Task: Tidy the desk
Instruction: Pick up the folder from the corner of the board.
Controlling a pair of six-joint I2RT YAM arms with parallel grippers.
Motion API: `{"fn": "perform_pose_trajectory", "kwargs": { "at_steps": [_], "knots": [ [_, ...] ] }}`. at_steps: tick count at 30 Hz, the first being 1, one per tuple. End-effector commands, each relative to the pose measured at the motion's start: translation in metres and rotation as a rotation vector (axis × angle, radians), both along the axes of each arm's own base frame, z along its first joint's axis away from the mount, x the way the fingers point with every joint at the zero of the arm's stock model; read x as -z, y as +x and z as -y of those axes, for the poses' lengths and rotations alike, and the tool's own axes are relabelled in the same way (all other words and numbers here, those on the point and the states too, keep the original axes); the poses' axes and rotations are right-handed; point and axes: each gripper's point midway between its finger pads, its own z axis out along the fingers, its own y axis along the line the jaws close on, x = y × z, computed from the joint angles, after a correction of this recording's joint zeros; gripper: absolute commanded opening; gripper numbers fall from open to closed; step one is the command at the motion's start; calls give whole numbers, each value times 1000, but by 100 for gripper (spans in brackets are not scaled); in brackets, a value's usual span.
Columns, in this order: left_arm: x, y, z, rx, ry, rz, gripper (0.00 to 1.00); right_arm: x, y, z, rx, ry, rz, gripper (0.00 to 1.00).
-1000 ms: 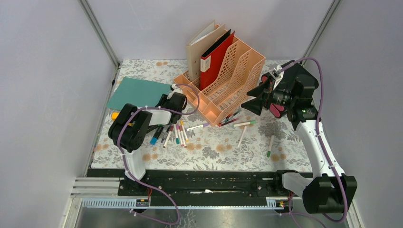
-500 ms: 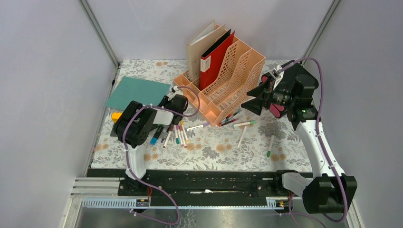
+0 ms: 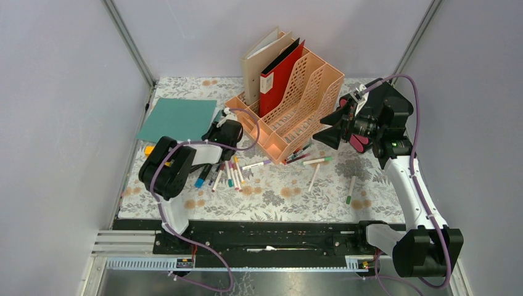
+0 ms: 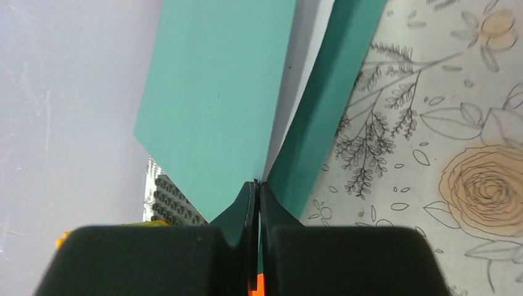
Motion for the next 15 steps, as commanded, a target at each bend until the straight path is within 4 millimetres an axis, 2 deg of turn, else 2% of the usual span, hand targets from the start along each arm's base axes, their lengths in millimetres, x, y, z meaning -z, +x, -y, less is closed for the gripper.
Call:
{"fn": "perform_pose_trajectory", "kwargs": {
  "at_steps": [1,9,15],
  "knots": [
    [-53,7,14,15,-82,147,0,-10,-5,-1,-28,12,49,100],
    [-92,7,36,76,-209,160,0,-10,-5,-1,-32,17,45,100],
    [-133,3,47,114,-322,193,0,-10,-6,-2,-44,32,34,100]
  ]
}}
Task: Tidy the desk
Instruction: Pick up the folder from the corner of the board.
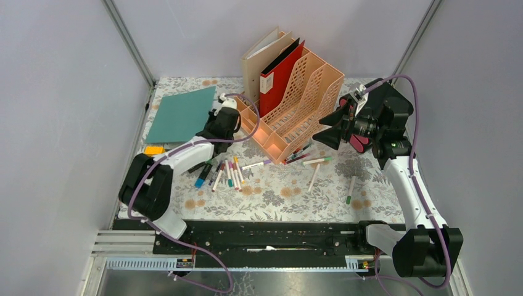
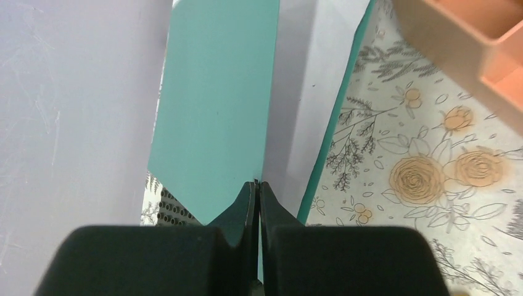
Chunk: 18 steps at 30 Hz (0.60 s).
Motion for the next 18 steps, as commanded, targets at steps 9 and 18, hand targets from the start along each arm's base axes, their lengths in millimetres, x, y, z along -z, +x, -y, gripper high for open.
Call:
{"fn": "perform_pose_trajectory", "kwargs": {
  "at_steps": [9,18],
  "knots": [
    [-91,0,28,86,-259,114,0,-10,-6,-2,-36,26,34,100],
    [-129,-19,48,216,-481,157,0,-11,-8,-3,-48,39,28,100]
  ]
}}
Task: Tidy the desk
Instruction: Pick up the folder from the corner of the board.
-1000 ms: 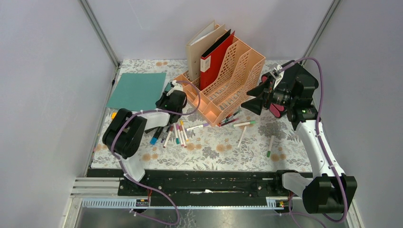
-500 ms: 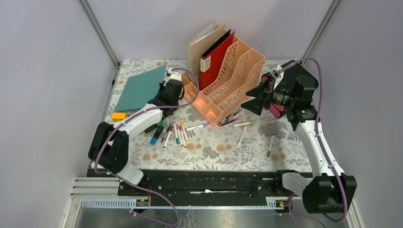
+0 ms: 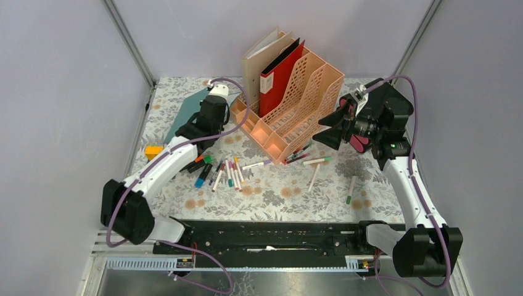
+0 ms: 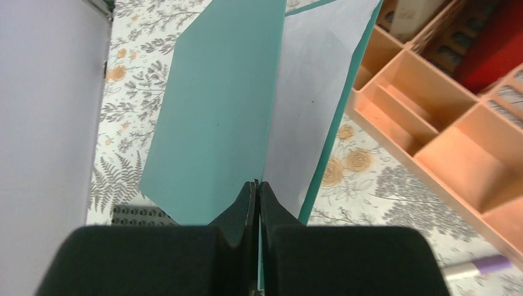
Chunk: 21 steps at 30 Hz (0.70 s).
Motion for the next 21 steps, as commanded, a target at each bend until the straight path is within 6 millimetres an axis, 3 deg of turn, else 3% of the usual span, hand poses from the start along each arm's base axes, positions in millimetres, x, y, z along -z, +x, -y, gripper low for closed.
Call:
{"fn": "perform_pose_trajectory", "kwargs": {
  "at_steps": [1,12,21],
  "knots": [
    [-54,-6,17,75,-188,114,0,-9,-5,-1,-28,14,44,100],
    [-78,-27,23,145,-307,147,0,-11,-11,-7,-67,27,51,100],
    [-72,-39,15,139,-326,130,0,-2,-23,-41,-176,-37,103,100]
  ]
}}
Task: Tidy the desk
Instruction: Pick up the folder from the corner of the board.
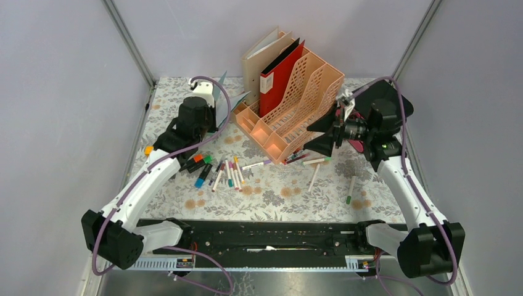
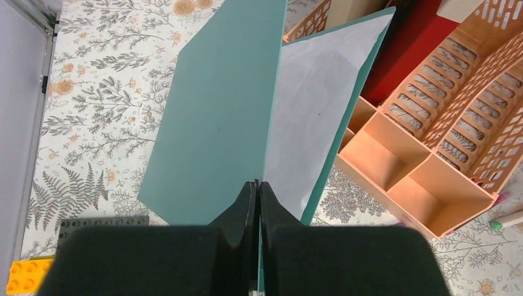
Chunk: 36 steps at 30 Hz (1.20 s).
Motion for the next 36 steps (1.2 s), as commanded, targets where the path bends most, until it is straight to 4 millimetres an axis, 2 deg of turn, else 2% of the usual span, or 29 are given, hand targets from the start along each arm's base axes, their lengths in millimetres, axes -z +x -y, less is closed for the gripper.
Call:
{"fn": "perform_pose_trajectory", "kwargs": {
  "at_steps": [1,5,12,19,25,29,36],
  "knots": [
    [-16,-8,-1,9,-65,42,0,-9,-5,-23,-74,-58,113,100],
    [-15,-17,-1,26,-88,41,0,-4,-3,-48,-133,-151,153,100],
    [-14,-27,-1,52,-102,41,0,-3,6,-92,-349,-282,515,100],
    [-7,-32,1,73,-114,27,0,9,45,-139,-437,-544,946,100],
    [-3,-40,4,97,-146,21,0,29,74,-172,-462,-678,1105,100],
    [0,-44,8,117,-168,14,0,42,91,-193,-462,-706,1171,99],
    [5,-49,13,144,-188,0,0,63,114,-222,-445,-753,1241,86]
  ]
}}
